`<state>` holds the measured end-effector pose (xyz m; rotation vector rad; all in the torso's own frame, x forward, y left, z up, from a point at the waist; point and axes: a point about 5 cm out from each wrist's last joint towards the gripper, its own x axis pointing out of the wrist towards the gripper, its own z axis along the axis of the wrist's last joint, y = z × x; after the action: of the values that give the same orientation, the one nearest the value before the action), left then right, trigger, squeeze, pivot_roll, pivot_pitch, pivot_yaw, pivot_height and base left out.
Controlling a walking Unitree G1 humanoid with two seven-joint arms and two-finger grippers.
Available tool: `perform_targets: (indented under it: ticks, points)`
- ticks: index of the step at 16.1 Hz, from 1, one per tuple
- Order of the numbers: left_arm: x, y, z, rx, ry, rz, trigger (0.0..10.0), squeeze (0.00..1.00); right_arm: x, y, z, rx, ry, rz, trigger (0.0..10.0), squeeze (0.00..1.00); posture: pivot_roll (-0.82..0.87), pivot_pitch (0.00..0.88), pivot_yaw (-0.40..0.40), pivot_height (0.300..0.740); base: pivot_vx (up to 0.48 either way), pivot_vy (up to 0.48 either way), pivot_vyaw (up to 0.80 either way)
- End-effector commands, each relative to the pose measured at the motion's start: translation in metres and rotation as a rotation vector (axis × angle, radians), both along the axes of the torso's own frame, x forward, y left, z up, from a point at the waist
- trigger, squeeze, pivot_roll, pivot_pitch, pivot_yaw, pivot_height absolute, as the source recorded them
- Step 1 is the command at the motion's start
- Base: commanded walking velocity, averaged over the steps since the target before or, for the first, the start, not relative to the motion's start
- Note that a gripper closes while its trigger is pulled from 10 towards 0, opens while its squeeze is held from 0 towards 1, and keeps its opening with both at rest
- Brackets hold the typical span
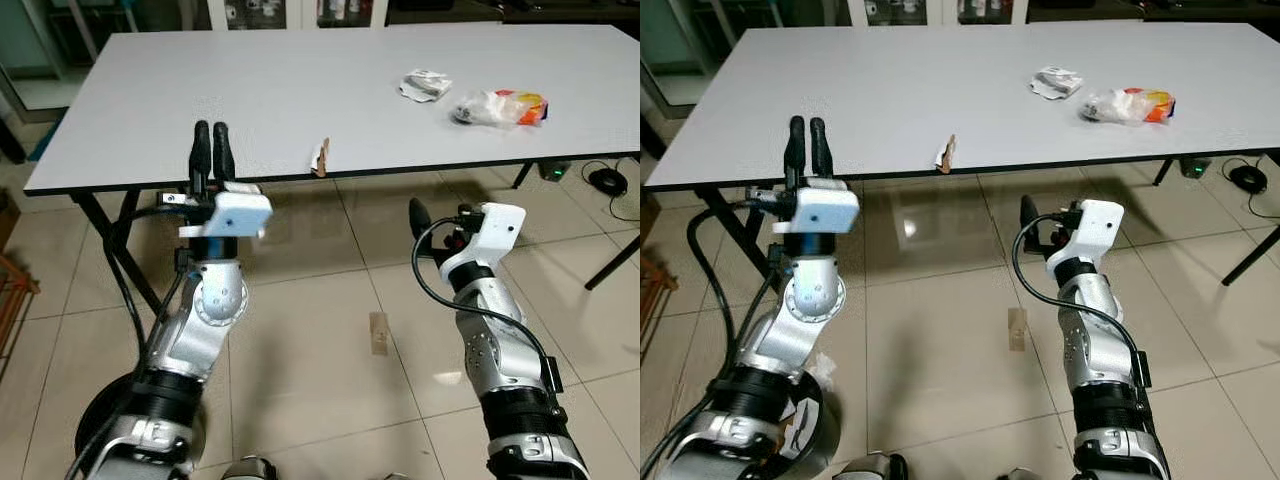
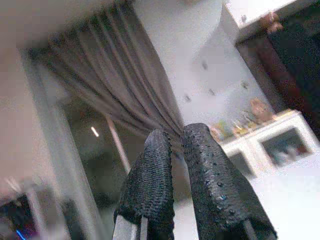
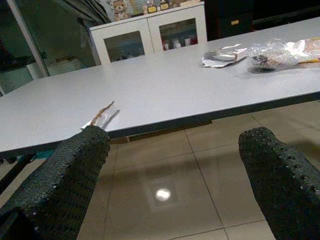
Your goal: Picking trash to rubbish bin
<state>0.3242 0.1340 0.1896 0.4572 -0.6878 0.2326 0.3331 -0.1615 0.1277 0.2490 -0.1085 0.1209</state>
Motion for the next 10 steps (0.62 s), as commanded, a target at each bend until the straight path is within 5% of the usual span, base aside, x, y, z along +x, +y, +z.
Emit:
perform_targets:
  ticks: [1,2,4,10]
  points:
    - [0.007,0.005,-0.008,-0.129,0.116,-0.046,10.0,0.0,0.001,-0.002,0.006,0.017,-0.027,-0.018,10.0,0.0,-0.05,0.081,-0.007,0.74,0.0,0.0,0.0]
    - [0.011,0.003,-0.016,-0.243,0.198,-0.105,10.0,0.0,0.001,-0.002,0.009,0.031,-0.034,-0.02,10.0,0.0,-0.05,0.081,-0.007,0.74,0.0,0.0,0.0]
    - [0.017,-0.008,-0.025,-0.388,0.332,-0.283,10.0,0.0,0.005,-0.008,0.019,0.215,-0.047,-0.05,10.0,0.0,-0.05,0.079,-0.006,0.74,0.0,0.0,0.0]
    - [0.016,-0.028,-0.029,-0.349,0.41,-0.457,10.0,0.0,0.015,0.006,0.029,0.221,-0.046,-0.008,10.0,0.0,-0.05,0.074,-0.003,0.74,0.0,0.0,0.0]
